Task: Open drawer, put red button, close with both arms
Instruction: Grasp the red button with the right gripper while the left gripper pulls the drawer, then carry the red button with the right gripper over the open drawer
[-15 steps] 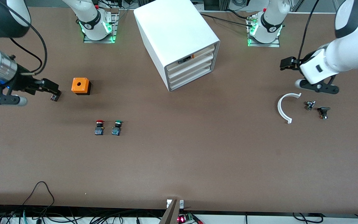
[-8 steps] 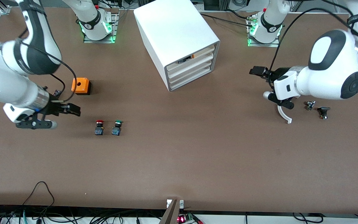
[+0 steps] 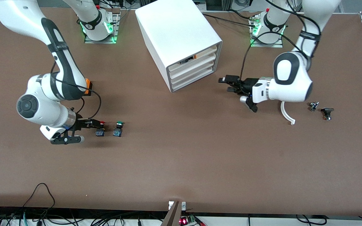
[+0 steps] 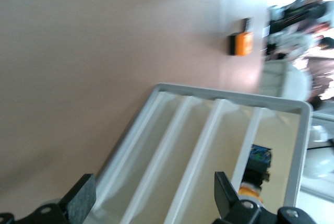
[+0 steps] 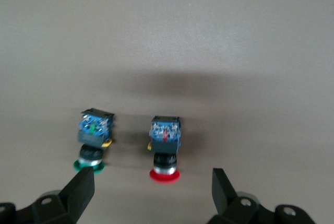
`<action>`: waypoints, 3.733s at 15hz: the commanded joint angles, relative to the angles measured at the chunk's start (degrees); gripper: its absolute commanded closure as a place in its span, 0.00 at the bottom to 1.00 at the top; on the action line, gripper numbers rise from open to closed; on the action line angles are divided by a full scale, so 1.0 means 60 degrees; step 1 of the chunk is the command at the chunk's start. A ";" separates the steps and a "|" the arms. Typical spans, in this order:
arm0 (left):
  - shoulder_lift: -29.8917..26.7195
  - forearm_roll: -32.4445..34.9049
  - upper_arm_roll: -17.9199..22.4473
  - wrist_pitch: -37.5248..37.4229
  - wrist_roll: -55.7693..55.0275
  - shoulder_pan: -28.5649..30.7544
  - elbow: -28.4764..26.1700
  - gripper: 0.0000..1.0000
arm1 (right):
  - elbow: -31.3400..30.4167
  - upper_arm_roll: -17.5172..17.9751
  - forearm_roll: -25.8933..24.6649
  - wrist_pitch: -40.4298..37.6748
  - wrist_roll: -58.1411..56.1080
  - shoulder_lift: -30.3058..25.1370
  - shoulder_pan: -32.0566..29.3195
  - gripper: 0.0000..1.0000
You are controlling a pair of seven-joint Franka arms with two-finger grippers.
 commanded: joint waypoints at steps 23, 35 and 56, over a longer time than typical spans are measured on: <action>0.0892 -0.3497 -0.1996 0.0204 0.2916 0.0100 -0.1561 1.00 | 0.1112 0.0121 0.0130 -0.0463 0.0258 0.0970 -0.0026 1.00; 0.2004 -0.0746 -0.1776 0.0190 0.2711 0.2121 0.0561 1.00 | 0.3735 0.0195 -0.0016 -0.4289 0.5323 0.0193 0.1598 1.00; 0.0863 0.7308 -0.1922 -0.4083 -0.6439 0.2752 0.5290 0.00 | 0.5378 0.0136 -0.1333 -0.2623 1.6603 0.1231 0.6476 1.00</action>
